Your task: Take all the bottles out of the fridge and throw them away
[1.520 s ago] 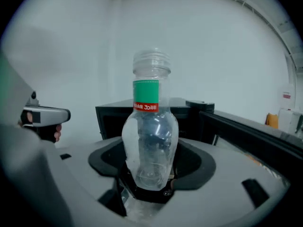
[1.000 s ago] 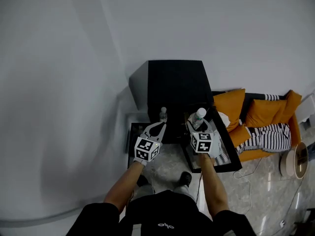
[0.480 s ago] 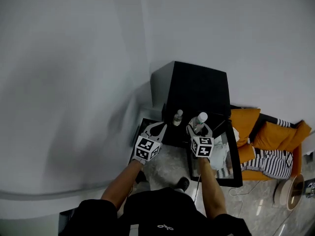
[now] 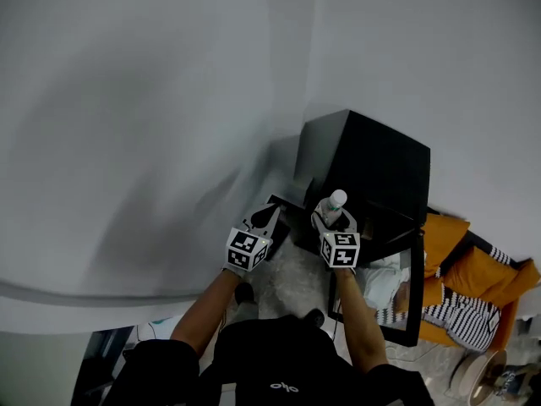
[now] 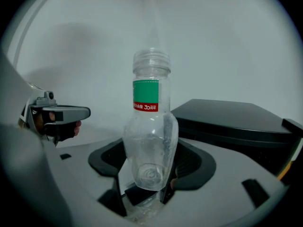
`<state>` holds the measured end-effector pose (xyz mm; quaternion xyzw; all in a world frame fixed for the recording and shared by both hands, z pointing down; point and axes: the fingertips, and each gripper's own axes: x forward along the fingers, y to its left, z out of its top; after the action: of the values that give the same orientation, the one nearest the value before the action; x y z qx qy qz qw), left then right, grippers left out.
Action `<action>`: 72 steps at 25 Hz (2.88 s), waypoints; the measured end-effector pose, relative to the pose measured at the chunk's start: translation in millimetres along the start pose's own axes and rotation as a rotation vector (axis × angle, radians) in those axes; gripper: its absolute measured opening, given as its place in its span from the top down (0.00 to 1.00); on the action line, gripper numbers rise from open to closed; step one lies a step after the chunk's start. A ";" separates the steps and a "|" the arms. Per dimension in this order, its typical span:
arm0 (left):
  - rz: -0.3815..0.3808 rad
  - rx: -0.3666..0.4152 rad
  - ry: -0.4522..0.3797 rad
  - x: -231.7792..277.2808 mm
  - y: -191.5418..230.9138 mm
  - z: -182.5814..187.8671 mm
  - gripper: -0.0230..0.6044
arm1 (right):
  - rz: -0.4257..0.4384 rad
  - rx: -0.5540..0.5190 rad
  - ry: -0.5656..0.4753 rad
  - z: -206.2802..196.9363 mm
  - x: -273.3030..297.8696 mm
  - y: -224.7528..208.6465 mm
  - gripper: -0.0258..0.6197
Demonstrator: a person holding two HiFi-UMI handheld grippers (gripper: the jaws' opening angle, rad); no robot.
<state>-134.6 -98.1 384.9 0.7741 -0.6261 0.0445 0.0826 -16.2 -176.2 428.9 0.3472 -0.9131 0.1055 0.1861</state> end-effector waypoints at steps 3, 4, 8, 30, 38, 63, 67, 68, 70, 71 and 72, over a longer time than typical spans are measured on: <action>0.056 -0.011 -0.009 -14.4 20.7 1.0 0.97 | 0.064 -0.031 0.003 8.3 16.9 26.3 0.49; 0.076 -0.016 -0.012 -19.1 27.2 1.2 0.97 | 0.084 -0.041 0.006 10.8 21.9 34.1 0.49; 0.144 -0.044 -0.015 -35.2 51.5 -3.0 0.97 | 0.150 -0.078 0.028 15.4 41.0 60.3 0.49; 0.138 -0.109 0.107 -14.6 117.8 -112.2 0.97 | 0.222 -0.052 0.148 -83.5 162.6 98.8 0.49; 0.123 -0.135 0.148 17.0 139.2 -188.1 0.97 | 0.221 -0.029 0.174 -153.6 207.7 97.6 0.49; 0.073 -0.204 0.274 46.5 170.1 -408.2 0.97 | 0.184 0.105 0.291 -404.6 319.8 106.7 0.48; 0.079 -0.209 0.284 42.0 173.3 -414.6 0.97 | 0.183 0.128 0.294 -416.8 330.3 107.4 0.48; 0.081 -0.213 0.286 41.1 174.1 -415.7 0.97 | 0.184 0.141 0.284 -415.5 332.2 107.4 0.48; 0.082 -0.219 0.288 39.8 174.9 -416.6 0.97 | 0.173 0.160 0.269 -412.3 335.3 106.2 0.48; 0.082 -0.219 0.289 39.5 175.1 -416.4 0.97 | 0.163 0.164 0.266 -411.1 337.0 105.0 0.48; 0.081 -0.219 0.288 39.7 175.2 -416.0 0.97 | 0.155 0.167 0.264 -410.3 338.4 103.5 0.48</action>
<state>-282.8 -95.3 813.1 0.7202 -0.6395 0.0897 0.2536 -209.9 -169.1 934.8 0.2731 -0.8929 0.2395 0.2660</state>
